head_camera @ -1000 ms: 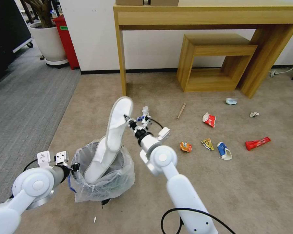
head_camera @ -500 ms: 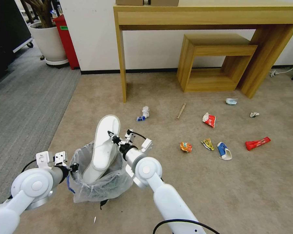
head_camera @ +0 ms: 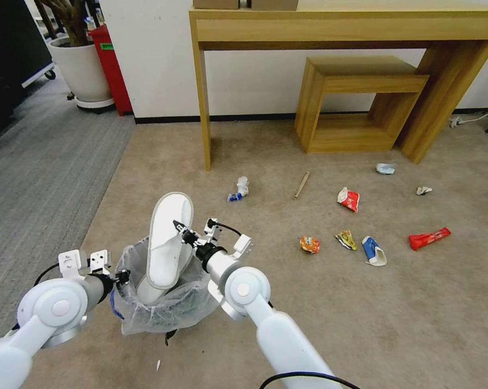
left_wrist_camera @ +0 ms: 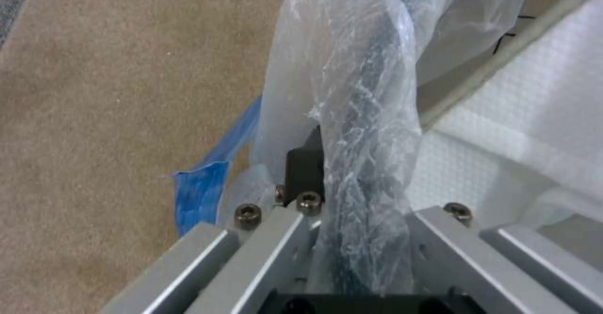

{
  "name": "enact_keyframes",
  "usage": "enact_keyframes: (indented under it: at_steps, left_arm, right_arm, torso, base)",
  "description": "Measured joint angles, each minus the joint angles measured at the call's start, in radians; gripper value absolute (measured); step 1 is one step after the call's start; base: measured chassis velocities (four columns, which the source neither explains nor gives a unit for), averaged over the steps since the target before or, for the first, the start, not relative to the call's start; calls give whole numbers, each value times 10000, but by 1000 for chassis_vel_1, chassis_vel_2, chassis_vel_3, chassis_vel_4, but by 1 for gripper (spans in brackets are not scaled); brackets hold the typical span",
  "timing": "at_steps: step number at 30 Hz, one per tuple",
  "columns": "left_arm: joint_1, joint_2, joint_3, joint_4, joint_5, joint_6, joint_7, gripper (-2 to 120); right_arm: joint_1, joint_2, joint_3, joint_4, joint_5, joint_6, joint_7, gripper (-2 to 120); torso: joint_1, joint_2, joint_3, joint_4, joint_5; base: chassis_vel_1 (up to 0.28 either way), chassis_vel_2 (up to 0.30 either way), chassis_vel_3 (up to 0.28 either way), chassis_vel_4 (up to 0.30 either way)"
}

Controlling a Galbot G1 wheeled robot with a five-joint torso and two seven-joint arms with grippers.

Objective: Pick up the trash bin and place the garbage on the floor into it.

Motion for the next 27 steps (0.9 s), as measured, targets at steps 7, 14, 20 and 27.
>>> enact_keyframes:
  at_steps: [7, 14, 20, 27]
  left_arm:
    - [-28, 3, 36, 76, 17, 0, 0, 0]
    - [-70, -24, 85, 163, 63, 0, 1, 0]
    - [-94, -80, 134, 245, 142, 9, 35, 0]
    - [-196, -39, 171, 306, 148, 14, 59, 0]
  right_arm:
    - [28, -76, 7, -68, 22, -4, 53, 41]
    - [186, -30, -15, -160, 139, -20, 177, 69]
    - [314, -43, -76, -256, 61, 150, 146, 92]
    - [404, -84, -101, -257, 53, 179, 115, 100]
  torso:
    - [0, 0, 0, 0, 0]
    - [0, 0, 0, 0, 0]
    - [0, 0, 0, 0, 0]
    - [0, 0, 1, 0, 0]
  base:
    - [0, 0, 0, 0]
    - [0, 0, 0, 0]
    - [0, 0, 0, 0]
    - [0, 0, 0, 0]
